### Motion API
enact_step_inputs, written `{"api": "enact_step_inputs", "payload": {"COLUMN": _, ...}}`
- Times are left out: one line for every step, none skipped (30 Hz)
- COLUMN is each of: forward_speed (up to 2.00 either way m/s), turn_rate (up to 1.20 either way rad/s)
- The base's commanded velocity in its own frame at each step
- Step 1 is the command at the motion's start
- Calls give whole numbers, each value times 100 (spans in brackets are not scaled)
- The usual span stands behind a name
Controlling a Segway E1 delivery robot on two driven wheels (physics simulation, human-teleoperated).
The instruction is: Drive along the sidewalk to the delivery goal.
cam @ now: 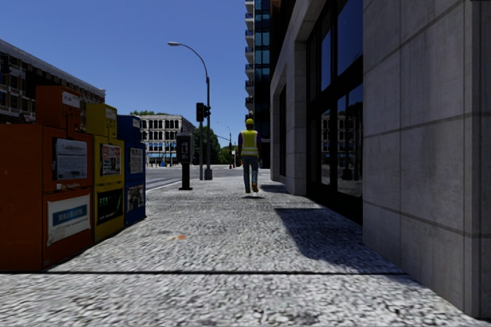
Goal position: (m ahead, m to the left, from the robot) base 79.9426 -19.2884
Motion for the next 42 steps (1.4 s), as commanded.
{"api": "enact_step_inputs", "payload": {"forward_speed": 141, "turn_rate": 0}}
{"api": "enact_step_inputs", "payload": {"forward_speed": 140, "turn_rate": 0}}
{"api": "enact_step_inputs", "payload": {"forward_speed": 140, "turn_rate": 0}}
{"api": "enact_step_inputs", "payload": {"forward_speed": 140, "turn_rate": 0}}
{"api": "enact_step_inputs", "payload": {"forward_speed": 139, "turn_rate": 0}}
{"api": "enact_step_inputs", "payload": {"forward_speed": 139, "turn_rate": 0}}
{"api": "enact_step_inputs", "payload": {"forward_speed": 139, "turn_rate": 0}}
{"api": "enact_step_inputs", "payload": {"forward_speed": 139, "turn_rate": 0}}
{"api": "enact_step_inputs", "payload": {"forward_speed": 139, "turn_rate": 0}}
{"api": "enact_step_inputs", "payload": {"forward_speed": 139, "turn_rate": 0}}
{"api": "enact_step_inputs", "payload": {"forward_speed": 139, "turn_rate": 0}}
{"api": "enact_step_inputs", "payload": {"forward_speed": 139, "turn_rate": 0}}
{"api": "enact_step_inputs", "payload": {"forward_speed": 139, "turn_rate": 0}}
{"api": "enact_step_inputs", "payload": {"forward_speed": 141, "turn_rate": 0}}
{"api": "enact_step_inputs", "payload": {"forward_speed": 141, "turn_rate": 0}}
{"api": "enact_step_inputs", "payload": {"forward_speed": 141, "turn_rate": 0}}
{"api": "enact_step_inputs", "payload": {"forward_speed": 142, "turn_rate": 0}}
{"api": "enact_step_inputs", "payload": {"forward_speed": 142, "turn_rate": 0}}
{"api": "enact_step_inputs", "payload": {"forward_speed": 142, "turn_rate": 0}}
{"api": "enact_step_inputs", "payload": {"forward_speed": 142, "turn_rate": 0}}
{"api": "enact_step_inputs", "payload": {"forward_speed": 141, "turn_rate": 0}}
{"api": "enact_step_inputs", "payload": {"forward_speed": 141, "turn_rate": 0}}
{"api": "enact_step_inputs", "payload": {"forward_speed": 141, "turn_rate": 0}}
{"api": "enact_step_inputs", "payload": {"forward_speed": 141, "turn_rate": 0}}
{"api": "enact_step_inputs", "payload": {"forward_speed": 141, "turn_rate": 0}}
{"api": "enact_step_inputs", "payload": {"forward_speed": 141, "turn_rate": 0}}
{"api": "enact_step_inputs", "payload": {"forward_speed": 141, "turn_rate": 0}}
{"api": "enact_step_inputs", "payload": {"forward_speed": 142, "turn_rate": 0}}
{"api": "enact_step_inputs", "payload": {"forward_speed": 145, "turn_rate": 0}}
{"api": "enact_step_inputs", "payload": {"forward_speed": 146, "turn_rate": 0}}
{"api": "enact_step_inputs", "payload": {"forward_speed": 146, "turn_rate": 0}}
{"api": "enact_step_inputs", "payload": {"forward_speed": 146, "turn_rate": 0}}
{"api": "enact_step_inputs", "payload": {"forward_speed": 146, "turn_rate": 0}}
{"api": "enact_step_inputs", "payload": {"forward_speed": 146, "turn_rate": 0}}
{"api": "enact_step_inputs", "payload": {"forward_speed": 146, "turn_rate": 0}}
{"api": "enact_step_inputs", "payload": {"forward_speed": 146, "turn_rate": 0}}
{"api": "enact_step_inputs", "payload": {"forward_speed": 146, "turn_rate": 0}}
{"api": "enact_step_inputs", "payload": {"forward_speed": 146, "turn_rate": 0}}
{"api": "enact_step_inputs", "payload": {"forward_speed": 146, "turn_rate": 0}}
{"api": "enact_step_inputs", "payload": {"forward_speed": 146, "turn_rate": 0}}
{"api": "enact_step_inputs", "payload": {"forward_speed": 146, "turn_rate": 0}}
{"api": "enact_step_inputs", "payload": {"forward_speed": 151, "turn_rate": 0}}
